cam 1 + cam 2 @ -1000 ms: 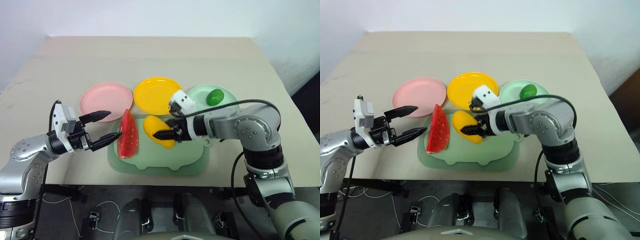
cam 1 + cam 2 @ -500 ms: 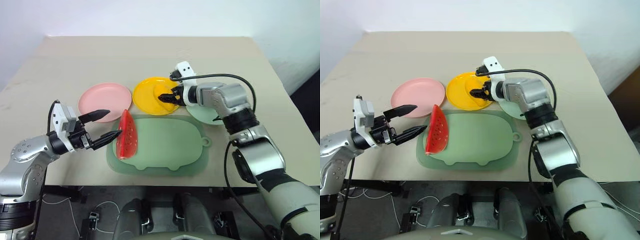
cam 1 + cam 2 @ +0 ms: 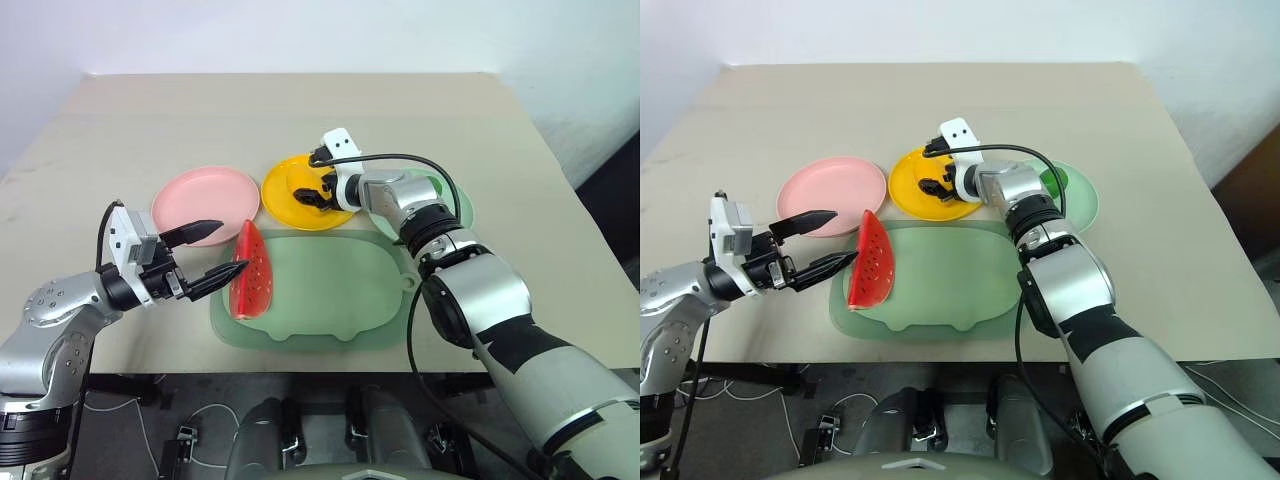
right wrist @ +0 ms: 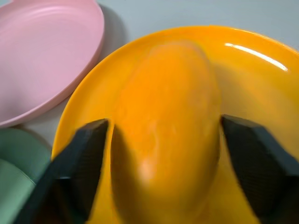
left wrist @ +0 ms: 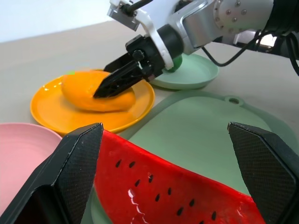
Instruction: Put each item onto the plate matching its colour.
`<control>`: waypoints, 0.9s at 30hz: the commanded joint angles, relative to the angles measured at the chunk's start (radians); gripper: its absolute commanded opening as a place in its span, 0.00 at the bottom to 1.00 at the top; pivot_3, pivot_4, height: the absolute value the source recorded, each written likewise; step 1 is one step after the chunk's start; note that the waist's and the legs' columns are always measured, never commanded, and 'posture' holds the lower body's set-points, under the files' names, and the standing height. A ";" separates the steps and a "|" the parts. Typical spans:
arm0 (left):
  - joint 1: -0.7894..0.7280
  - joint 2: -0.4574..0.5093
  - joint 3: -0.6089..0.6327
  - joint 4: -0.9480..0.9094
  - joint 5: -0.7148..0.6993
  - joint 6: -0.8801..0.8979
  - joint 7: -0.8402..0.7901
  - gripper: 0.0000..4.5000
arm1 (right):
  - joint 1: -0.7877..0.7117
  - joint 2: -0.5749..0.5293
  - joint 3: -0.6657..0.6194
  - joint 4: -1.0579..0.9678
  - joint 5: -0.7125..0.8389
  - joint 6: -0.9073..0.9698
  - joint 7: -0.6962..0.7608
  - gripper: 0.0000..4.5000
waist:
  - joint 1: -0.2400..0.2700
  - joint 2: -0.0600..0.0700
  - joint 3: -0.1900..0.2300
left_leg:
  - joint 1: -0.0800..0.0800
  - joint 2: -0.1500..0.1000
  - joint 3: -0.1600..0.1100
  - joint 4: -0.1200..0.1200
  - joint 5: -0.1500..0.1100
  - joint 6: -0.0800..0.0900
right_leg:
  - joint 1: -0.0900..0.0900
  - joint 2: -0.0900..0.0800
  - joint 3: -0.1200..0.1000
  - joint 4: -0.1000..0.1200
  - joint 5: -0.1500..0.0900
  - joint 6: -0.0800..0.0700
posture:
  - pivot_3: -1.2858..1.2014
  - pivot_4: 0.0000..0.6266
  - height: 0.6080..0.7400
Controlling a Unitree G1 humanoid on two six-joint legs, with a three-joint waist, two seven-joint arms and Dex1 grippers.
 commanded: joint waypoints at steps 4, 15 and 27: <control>-0.028 0.017 0.027 -0.044 -0.040 0.031 0.022 1.00 | -0.053 -0.045 -0.052 -0.082 -0.009 0.015 0.080 1.00 | 0.001 0.000 0.000 | 0.000 0.000 0.000 0.000 0.000 0.000 | 0.000 0.000 0.000 0.000 0.000 0.000 | 0.52 0.24 0.67; -0.022 -0.021 0.023 -0.108 -0.084 0.092 0.110 1.00 | 0.413 -0.210 -0.079 -1.042 0.179 0.341 0.281 1.00 | 0.011 0.000 0.000 | 0.001 0.000 -0.002 0.000 0.000 0.000 | 0.002 -0.001 0.000 0.001 0.000 0.000 | 0.52 0.24 0.67; 0.074 -0.047 0.086 -0.277 -0.132 0.243 0.391 1.00 | 0.641 -0.372 -0.193 -1.439 0.376 0.419 0.320 1.00 | 0.033 0.000 0.000 | 0.002 0.000 -0.002 0.002 0.000 0.000 | 0.003 -0.001 0.000 0.000 0.000 0.000 | 0.52 0.24 0.67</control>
